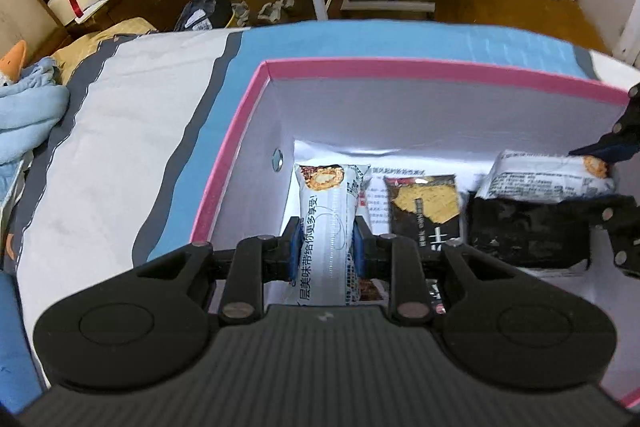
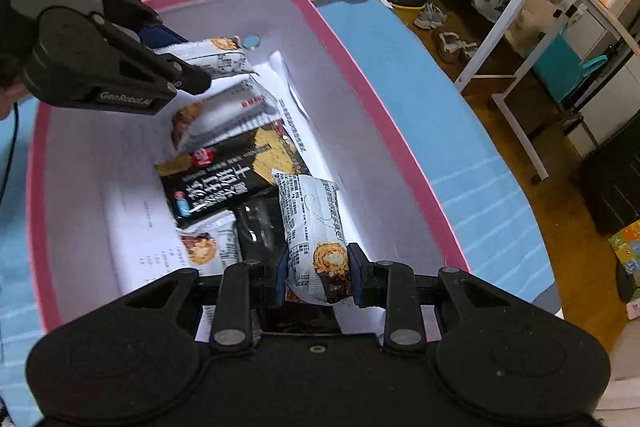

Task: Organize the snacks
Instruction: 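Open both grippers and withdraw them toward the snack pile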

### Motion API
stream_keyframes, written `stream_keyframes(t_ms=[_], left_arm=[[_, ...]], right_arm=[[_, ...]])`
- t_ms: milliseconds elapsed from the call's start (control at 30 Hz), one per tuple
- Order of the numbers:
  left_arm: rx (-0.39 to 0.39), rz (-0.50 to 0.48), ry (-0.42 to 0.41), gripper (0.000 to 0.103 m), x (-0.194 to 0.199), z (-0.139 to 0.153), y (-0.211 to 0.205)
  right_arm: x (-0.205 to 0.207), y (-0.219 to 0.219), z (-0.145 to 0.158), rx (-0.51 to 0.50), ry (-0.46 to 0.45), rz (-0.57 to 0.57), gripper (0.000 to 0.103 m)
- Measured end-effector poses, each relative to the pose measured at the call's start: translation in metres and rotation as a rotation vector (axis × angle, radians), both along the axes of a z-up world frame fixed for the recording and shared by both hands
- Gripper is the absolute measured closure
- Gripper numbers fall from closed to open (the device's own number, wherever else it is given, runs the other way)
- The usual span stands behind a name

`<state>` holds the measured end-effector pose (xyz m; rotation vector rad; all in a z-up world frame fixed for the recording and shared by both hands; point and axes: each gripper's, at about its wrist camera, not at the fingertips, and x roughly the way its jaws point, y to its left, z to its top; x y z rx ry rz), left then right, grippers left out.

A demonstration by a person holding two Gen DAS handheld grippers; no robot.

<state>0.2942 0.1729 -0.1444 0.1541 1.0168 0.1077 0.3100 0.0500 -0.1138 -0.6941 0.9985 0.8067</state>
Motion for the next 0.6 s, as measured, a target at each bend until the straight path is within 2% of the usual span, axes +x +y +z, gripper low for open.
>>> stream_keyframes(t_ms=[133,200,267,300,333,367,433,600], left_arm=[[0.022,0.0,0.011,0.076,0.004,-0.009,-0.002],[0.011,0.02,0.018,0.076,0.007,-0.011,0.0],[0.01,0.033,0.016,0.073,0.006,-0.008,0.001],[0.024,0.031,0.006,0.072,0.003,-0.005,-0.001],[0.042,0.023,-0.013,0.066,-0.002,0.0,-0.003],[0.055,0.012,-0.029,0.055,-0.005,0.005,-0.004],[0.074,-0.006,-0.047,0.046,-0.014,0.017,-0.009],[0.045,-0.055,-0.071,0.043,-0.046,0.055,-0.017]], right_arm=[[-0.005,0.007,-0.008,-0.039,-0.037,0.023,0.068],[-0.005,0.01,-0.01,-0.074,-0.075,-0.013,0.068],[-0.004,0.007,-0.008,-0.078,-0.059,-0.067,0.063],[-0.006,0.004,-0.003,-0.043,-0.049,-0.07,0.059],[-0.009,-0.001,0.003,-0.011,-0.048,-0.066,0.054],[-0.012,-0.006,0.008,0.009,-0.054,-0.069,0.054],[-0.019,-0.019,0.022,0.064,-0.06,-0.088,0.054],[-0.042,-0.067,0.067,0.313,-0.007,-0.184,0.054]])
